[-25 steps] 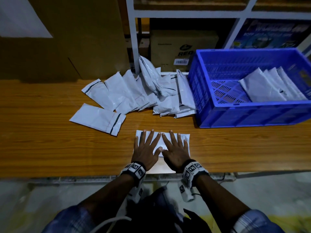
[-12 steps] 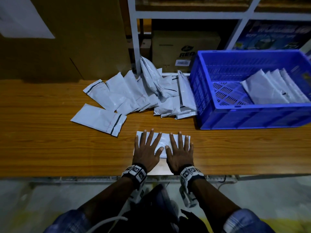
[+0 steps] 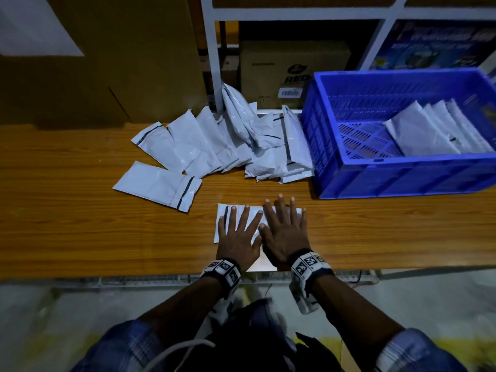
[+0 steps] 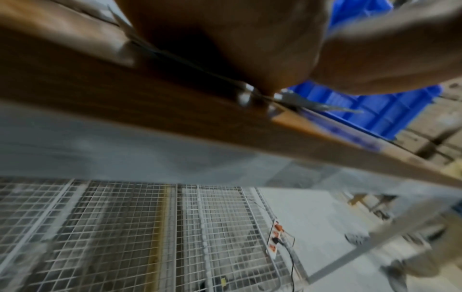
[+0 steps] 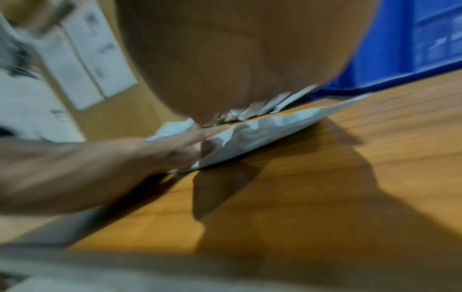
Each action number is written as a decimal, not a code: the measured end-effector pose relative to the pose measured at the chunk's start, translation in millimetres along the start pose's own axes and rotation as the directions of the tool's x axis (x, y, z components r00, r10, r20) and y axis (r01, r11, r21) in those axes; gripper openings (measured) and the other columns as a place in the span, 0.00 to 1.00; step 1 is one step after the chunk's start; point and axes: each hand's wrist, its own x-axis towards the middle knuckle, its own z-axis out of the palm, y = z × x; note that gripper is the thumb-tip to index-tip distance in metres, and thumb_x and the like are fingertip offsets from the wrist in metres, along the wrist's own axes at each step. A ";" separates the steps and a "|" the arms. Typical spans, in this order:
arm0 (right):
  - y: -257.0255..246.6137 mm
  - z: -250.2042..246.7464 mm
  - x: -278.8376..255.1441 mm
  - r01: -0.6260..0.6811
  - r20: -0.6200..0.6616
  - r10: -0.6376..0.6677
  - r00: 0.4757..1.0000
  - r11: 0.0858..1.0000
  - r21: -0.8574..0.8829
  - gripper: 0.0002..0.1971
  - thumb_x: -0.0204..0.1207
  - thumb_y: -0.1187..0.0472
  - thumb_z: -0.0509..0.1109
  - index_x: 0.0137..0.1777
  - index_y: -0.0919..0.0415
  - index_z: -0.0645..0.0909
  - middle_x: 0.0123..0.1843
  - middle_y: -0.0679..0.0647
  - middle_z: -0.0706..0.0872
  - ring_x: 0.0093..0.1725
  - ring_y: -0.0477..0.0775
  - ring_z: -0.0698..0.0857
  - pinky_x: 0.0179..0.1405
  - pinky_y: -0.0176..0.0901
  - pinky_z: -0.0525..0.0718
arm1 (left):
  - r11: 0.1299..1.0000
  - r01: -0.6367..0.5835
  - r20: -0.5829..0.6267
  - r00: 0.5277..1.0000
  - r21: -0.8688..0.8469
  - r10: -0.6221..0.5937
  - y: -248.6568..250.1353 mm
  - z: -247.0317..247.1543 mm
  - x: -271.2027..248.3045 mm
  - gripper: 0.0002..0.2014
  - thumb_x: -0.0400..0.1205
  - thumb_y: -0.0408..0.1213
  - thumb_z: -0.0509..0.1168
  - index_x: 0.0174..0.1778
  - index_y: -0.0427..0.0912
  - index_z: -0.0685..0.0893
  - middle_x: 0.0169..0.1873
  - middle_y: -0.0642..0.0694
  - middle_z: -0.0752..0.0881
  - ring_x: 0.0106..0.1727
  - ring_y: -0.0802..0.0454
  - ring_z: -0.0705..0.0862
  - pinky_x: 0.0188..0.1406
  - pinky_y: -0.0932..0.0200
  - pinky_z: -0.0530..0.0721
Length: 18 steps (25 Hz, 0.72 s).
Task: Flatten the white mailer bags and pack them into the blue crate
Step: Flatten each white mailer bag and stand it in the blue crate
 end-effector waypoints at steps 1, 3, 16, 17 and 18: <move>-5.4 1.7 -1.2 0.033 -0.010 -0.032 0.999 0.998 0.048 0.30 0.86 0.38 0.37 0.85 0.39 0.32 0.85 0.47 0.24 0.83 0.58 0.25 0.80 0.62 0.28 | 1.000 0.006 0.009 1.000 -0.017 -0.006 -1.3 -0.8 1.5 0.31 0.85 0.57 0.45 0.87 0.60 0.56 0.88 0.51 0.53 0.89 0.41 0.47 0.83 0.30 0.50; -11.8 15.0 -4.8 0.034 0.029 -0.039 0.999 0.989 0.143 0.29 0.87 0.40 0.37 0.85 0.38 0.33 0.85 0.44 0.25 0.84 0.55 0.27 0.81 0.58 0.29 | 0.998 0.024 0.019 1.000 -0.053 -0.023 -5.1 -0.3 3.2 0.32 0.87 0.56 0.42 0.89 0.56 0.51 0.88 0.52 0.49 0.89 0.44 0.43 0.85 0.34 0.46; -3.8 16.4 3.6 0.002 0.158 -0.020 0.987 0.993 0.115 0.30 0.86 0.39 0.40 0.85 0.37 0.33 0.83 0.43 0.24 0.83 0.51 0.24 0.82 0.59 0.30 | 1.000 0.015 0.019 1.000 -0.015 -0.015 -11.2 -7.5 2.6 0.29 0.90 0.56 0.44 0.88 0.62 0.46 0.88 0.54 0.41 0.88 0.46 0.36 0.85 0.34 0.39; -0.1 12.2 3.2 0.017 0.167 -0.040 0.985 0.991 0.133 0.31 0.86 0.41 0.43 0.85 0.38 0.35 0.84 0.43 0.26 0.84 0.52 0.26 0.83 0.59 0.32 | 0.999 0.019 0.030 0.999 -0.035 -0.018 -11.7 -4.5 1.5 0.29 0.89 0.58 0.42 0.88 0.62 0.46 0.88 0.55 0.41 0.88 0.46 0.36 0.85 0.35 0.40; 2.3 7.5 2.8 0.035 0.150 -0.059 0.987 0.987 0.157 0.30 0.86 0.43 0.45 0.86 0.39 0.38 0.86 0.44 0.30 0.85 0.53 0.30 0.83 0.59 0.35 | 0.999 0.025 0.031 0.999 -0.040 -0.024 -12.2 -2.6 2.1 0.29 0.88 0.60 0.40 0.88 0.63 0.46 0.88 0.55 0.42 0.88 0.46 0.37 0.85 0.35 0.41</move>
